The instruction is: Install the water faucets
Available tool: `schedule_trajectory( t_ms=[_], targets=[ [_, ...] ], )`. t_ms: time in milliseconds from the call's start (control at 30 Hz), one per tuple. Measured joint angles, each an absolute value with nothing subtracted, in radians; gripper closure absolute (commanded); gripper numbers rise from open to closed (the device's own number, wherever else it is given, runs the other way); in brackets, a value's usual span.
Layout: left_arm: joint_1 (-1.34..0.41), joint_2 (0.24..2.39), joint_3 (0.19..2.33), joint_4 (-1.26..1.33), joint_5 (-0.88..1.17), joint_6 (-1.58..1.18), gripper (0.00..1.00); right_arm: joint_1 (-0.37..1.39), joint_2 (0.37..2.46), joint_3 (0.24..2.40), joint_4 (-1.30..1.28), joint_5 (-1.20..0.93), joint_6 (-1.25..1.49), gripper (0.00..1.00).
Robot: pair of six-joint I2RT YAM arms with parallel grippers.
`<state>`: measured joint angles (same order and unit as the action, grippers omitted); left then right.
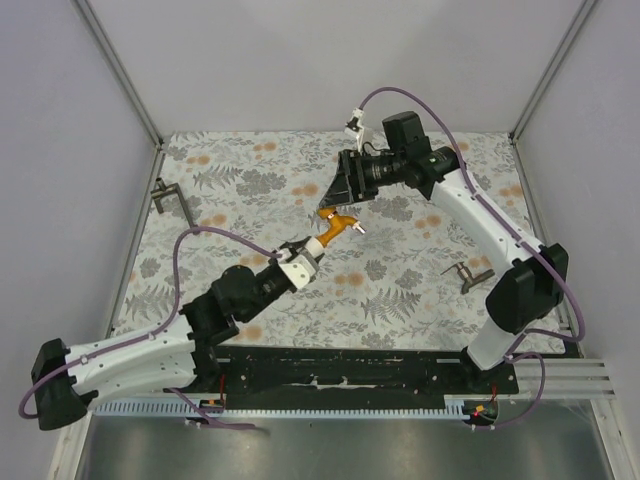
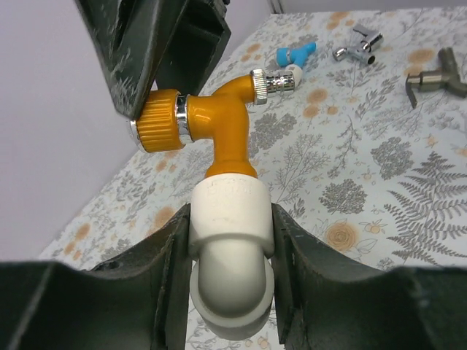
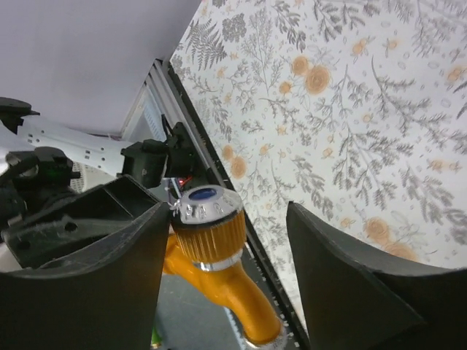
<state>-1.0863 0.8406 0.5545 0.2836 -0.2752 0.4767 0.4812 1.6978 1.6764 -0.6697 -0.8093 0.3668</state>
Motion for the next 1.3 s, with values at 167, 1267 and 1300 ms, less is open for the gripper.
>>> schedule_trajectory(
  t_ms=[167,1267,1300],
  targets=[
    [-0.937,0.695,0.471,0.286,-0.162,0.249,0.98,0.461,1.652,1.669,-0.616,-0.842,0.246,0.23],
    [-0.443,0.977,0.688,0.606,0.912,-0.761,0.98,0.448,1.243,1.294,-0.289,-1.119,-0.346,0.24],
    [-0.443,0.984,0.692,0.617,0.917,-0.773,0.98,0.448,1.246,1.294,-0.272,-1.135,-0.332,0.27]
  ],
)
